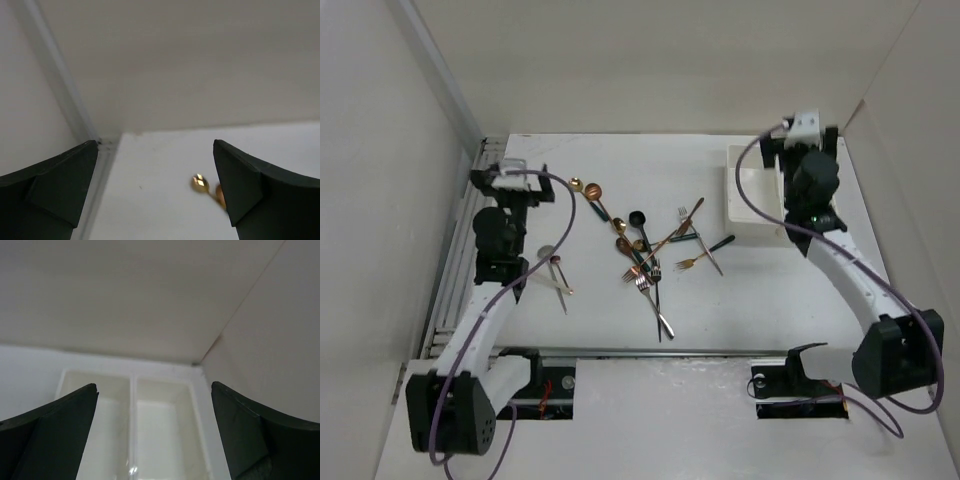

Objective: Sort the eating utensils into containers

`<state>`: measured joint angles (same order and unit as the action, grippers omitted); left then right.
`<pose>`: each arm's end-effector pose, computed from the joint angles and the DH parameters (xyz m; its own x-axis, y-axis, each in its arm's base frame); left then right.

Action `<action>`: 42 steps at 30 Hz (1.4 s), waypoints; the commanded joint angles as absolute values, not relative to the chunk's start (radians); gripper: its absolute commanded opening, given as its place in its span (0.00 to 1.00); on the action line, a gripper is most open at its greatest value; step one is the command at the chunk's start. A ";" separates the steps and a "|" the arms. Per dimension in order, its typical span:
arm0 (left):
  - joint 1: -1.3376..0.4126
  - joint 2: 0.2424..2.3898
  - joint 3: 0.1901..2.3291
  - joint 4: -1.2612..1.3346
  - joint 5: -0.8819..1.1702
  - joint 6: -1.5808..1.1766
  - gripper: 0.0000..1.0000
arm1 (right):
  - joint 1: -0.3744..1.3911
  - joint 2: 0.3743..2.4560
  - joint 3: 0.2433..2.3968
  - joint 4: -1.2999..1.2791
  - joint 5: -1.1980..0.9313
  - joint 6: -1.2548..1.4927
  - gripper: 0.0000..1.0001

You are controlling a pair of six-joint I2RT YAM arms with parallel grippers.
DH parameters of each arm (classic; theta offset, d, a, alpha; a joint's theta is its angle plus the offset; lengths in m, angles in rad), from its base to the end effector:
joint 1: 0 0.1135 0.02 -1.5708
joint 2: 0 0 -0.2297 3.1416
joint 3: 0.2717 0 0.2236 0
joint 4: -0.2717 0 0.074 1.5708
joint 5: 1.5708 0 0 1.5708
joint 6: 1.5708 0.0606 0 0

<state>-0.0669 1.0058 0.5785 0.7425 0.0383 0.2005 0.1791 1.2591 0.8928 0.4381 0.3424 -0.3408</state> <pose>0.2451 -0.0188 0.3146 0.3237 0.1778 -0.9293 0.0395 0.9788 0.2010 0.3017 0.0339 0.3204 0.0125 -0.3177 -0.9481 0.1760 0.9341 -0.3107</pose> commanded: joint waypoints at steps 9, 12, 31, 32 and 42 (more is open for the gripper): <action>-0.066 0.813 0.827 -0.018 -0.232 -0.208 1.00 | 0.259 1.610 2.044 -0.576 -0.472 -0.223 1.00; -0.066 0.790 0.838 -0.159 -0.209 -0.368 1.00 | 0.400 1.696 1.973 -0.647 -0.052 -0.166 1.00; -0.021 1.241 0.870 -0.540 0.031 -0.640 0.41 | 0.704 1.743 1.540 -0.571 0.126 0.104 0.87; -0.021 1.241 0.847 -0.567 0.031 -0.664 0.41 | 0.713 1.733 1.523 -0.562 0.135 0.113 0.87; 0.034 1.312 0.767 -0.448 -0.023 -0.686 0.41 | 0.723 1.706 1.424 -0.512 0.124 0.135 0.87</action>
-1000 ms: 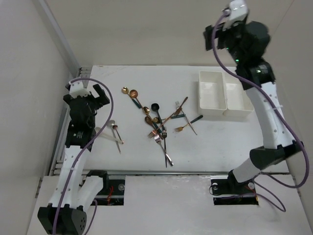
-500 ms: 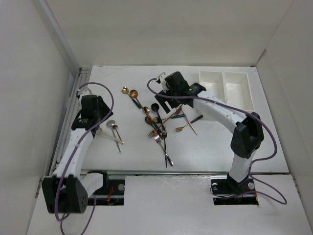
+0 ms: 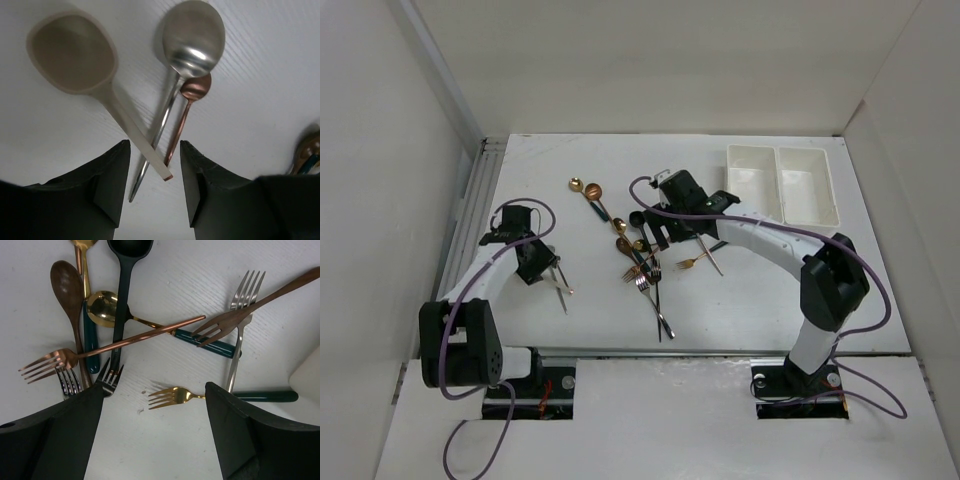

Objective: Sort the eating utensils into containers

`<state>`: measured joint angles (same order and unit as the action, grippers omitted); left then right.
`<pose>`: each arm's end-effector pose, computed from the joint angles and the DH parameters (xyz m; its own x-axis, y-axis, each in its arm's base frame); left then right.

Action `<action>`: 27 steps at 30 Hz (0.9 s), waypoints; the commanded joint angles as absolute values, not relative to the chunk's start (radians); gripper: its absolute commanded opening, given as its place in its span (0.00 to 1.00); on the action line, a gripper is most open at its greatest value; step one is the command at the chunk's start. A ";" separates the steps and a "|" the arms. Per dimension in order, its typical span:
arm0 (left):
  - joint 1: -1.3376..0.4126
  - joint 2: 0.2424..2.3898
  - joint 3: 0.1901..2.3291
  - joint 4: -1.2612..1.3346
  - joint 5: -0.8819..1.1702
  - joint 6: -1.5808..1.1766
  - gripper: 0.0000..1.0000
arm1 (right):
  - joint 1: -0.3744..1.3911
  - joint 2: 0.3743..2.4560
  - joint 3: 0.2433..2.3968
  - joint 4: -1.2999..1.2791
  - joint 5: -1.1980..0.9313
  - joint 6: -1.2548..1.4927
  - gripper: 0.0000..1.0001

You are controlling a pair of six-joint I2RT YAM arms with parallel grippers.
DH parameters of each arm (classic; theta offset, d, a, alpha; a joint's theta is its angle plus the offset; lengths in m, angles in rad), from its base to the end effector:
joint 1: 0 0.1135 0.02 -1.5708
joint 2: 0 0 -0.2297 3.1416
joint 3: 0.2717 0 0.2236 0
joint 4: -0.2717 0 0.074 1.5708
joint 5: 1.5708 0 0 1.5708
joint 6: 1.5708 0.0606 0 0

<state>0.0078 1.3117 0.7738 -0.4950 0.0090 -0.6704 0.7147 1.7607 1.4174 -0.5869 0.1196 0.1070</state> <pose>0.2458 0.0014 0.1611 -0.6709 -0.6265 -0.3966 -0.5360 0.7794 -0.3244 0.2816 0.2348 0.2155 -0.6658 -0.4374 -0.6045 -0.5288 0.8482 -0.0313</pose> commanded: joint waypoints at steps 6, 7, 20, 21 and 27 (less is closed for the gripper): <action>0.044 1.330 0.785 -0.525 -0.035 -0.686 0.43 | 0.723 1.687 1.413 -0.503 0.146 0.115 0.87; 0.054 1.330 0.785 -0.508 -0.035 -0.674 0.43 | 0.723 1.687 1.413 -0.503 0.146 0.106 0.87; 0.124 1.463 0.719 -0.384 -0.095 -0.581 0.15 | 0.723 1.707 1.462 -0.515 0.210 0.043 0.85; 0.135 1.463 0.710 -0.383 -0.095 -0.581 0.10 | 0.723 1.698 1.462 -0.515 0.219 0.043 0.85; 0.135 1.373 0.782 -0.428 -0.084 -0.562 0.00 | 0.723 1.674 1.482 -0.505 0.209 -0.003 0.81</action>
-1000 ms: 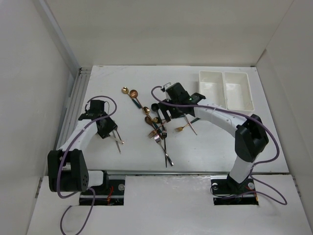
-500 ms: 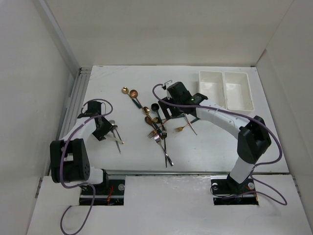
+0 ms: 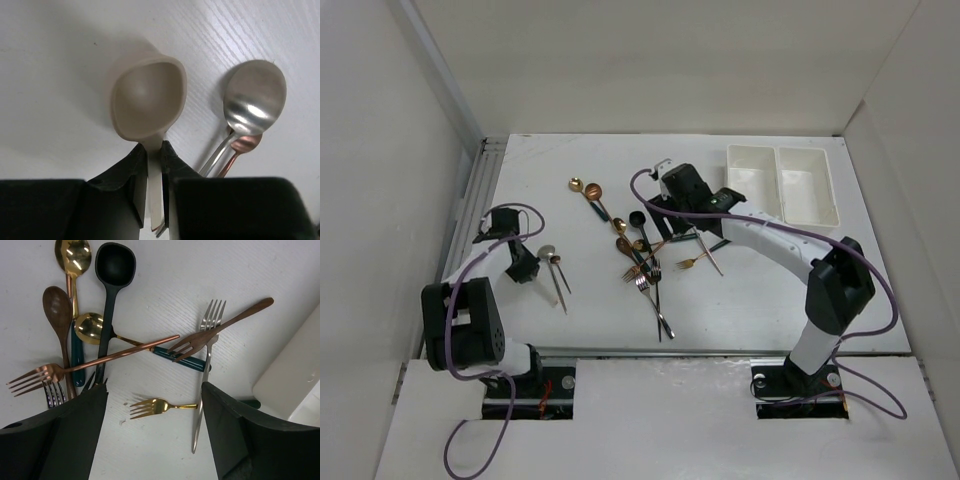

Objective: Sort the eating utensils into containers

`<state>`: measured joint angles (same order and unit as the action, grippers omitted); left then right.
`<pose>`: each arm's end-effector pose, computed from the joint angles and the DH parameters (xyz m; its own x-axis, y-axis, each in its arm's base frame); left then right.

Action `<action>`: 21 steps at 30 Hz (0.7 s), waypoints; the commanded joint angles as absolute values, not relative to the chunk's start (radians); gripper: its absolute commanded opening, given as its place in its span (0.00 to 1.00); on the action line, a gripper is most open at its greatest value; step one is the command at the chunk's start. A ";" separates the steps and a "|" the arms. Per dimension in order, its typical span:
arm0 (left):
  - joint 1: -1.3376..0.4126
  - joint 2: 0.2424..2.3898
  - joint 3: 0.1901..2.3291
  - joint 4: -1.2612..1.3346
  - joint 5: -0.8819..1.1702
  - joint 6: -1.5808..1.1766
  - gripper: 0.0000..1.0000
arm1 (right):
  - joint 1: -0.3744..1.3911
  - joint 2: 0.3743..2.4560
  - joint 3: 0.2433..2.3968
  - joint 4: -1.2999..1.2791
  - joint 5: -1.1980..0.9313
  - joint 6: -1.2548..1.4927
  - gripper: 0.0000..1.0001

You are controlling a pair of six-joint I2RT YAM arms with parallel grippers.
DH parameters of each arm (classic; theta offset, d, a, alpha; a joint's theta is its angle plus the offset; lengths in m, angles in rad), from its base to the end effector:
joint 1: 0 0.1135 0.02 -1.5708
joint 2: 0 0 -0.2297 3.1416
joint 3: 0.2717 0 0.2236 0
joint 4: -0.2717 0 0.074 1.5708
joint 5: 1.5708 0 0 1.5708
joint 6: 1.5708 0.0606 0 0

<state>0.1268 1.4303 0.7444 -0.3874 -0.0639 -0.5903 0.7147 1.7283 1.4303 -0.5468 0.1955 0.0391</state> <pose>0.2542 0.0363 0.1328 -0.6371 -0.6412 -0.4277 -0.6152 0.7574 -0.2190 0.2858 0.2324 0.2347 -0.5857 -0.4575 -0.6691 -0.5230 0.8440 -0.1192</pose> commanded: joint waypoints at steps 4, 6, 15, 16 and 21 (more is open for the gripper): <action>0.135 1.277 0.978 -0.476 -0.025 -0.499 0.00 | 0.723 1.620 1.502 -0.454 0.099 -0.101 0.92; 0.117 1.198 1.081 -0.398 0.050 -0.427 0.00 | 0.723 1.609 1.551 -0.433 -0.059 -0.136 1.00; -0.044 1.005 1.048 0.107 0.351 -0.374 0.00 | 0.742 1.611 1.621 -0.026 -0.567 0.012 1.00; -0.075 0.994 1.037 0.126 0.377 -0.374 0.00 | 0.742 1.627 1.643 -0.011 -0.598 0.026 1.00; -0.155 0.994 1.026 0.202 0.431 -0.385 0.00 | 0.761 1.733 1.755 0.009 -0.623 0.080 1.00</action>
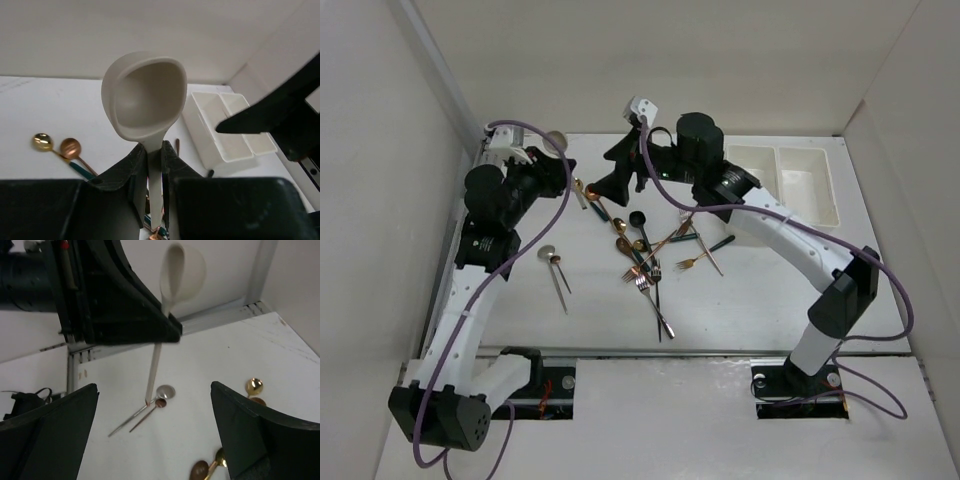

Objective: Sort the eating utensils into containers

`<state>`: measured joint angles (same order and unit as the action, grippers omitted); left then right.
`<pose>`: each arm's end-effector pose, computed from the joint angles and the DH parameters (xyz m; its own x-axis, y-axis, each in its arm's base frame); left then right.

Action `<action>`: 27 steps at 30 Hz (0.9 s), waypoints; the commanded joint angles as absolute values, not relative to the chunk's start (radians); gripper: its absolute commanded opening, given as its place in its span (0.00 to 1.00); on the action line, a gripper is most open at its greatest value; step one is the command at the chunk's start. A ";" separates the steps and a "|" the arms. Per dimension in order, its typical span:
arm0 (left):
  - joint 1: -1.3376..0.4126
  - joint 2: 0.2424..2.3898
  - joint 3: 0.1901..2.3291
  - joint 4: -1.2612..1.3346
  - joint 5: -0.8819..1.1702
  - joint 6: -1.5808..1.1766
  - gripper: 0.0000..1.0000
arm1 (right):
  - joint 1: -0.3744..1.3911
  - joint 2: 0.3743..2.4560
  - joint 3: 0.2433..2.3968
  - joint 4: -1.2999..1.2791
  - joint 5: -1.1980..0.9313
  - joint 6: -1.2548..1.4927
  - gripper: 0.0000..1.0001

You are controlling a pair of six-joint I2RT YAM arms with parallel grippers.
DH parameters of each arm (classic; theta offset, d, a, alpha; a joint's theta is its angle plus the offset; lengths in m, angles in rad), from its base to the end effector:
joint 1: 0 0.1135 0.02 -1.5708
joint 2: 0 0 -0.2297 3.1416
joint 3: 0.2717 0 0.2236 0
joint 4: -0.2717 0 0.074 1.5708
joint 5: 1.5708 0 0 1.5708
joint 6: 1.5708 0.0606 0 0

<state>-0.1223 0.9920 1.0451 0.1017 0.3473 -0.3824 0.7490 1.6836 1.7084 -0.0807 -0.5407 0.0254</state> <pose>0.2314 -0.0492 0.3973 -0.0254 -0.3504 -0.9363 0.4732 0.8208 -0.3200 0.2611 0.2853 0.4000 -0.0653 -0.0310 -0.9974 -0.9588 0.2788 0.0541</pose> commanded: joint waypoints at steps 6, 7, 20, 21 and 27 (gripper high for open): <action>-0.224 0.976 1.026 0.241 0.402 -0.339 0.00 | 0.784 1.799 1.787 0.041 -0.686 0.127 0.92; -0.233 0.976 1.026 0.241 0.402 -0.339 0.00 | 0.794 1.808 1.787 0.041 -0.686 0.127 0.92; -0.252 0.937 0.973 0.186 0.393 -0.393 0.00 | 0.795 1.852 1.815 0.051 -0.603 0.186 0.00; -0.252 0.937 0.973 0.176 0.393 -0.393 0.19 | 0.795 1.852 1.815 0.051 -0.603 0.186 0.00; -0.252 0.937 0.982 0.144 0.379 -0.367 1.00 | 0.755 1.809 1.735 0.051 -0.465 0.186 0.00</action>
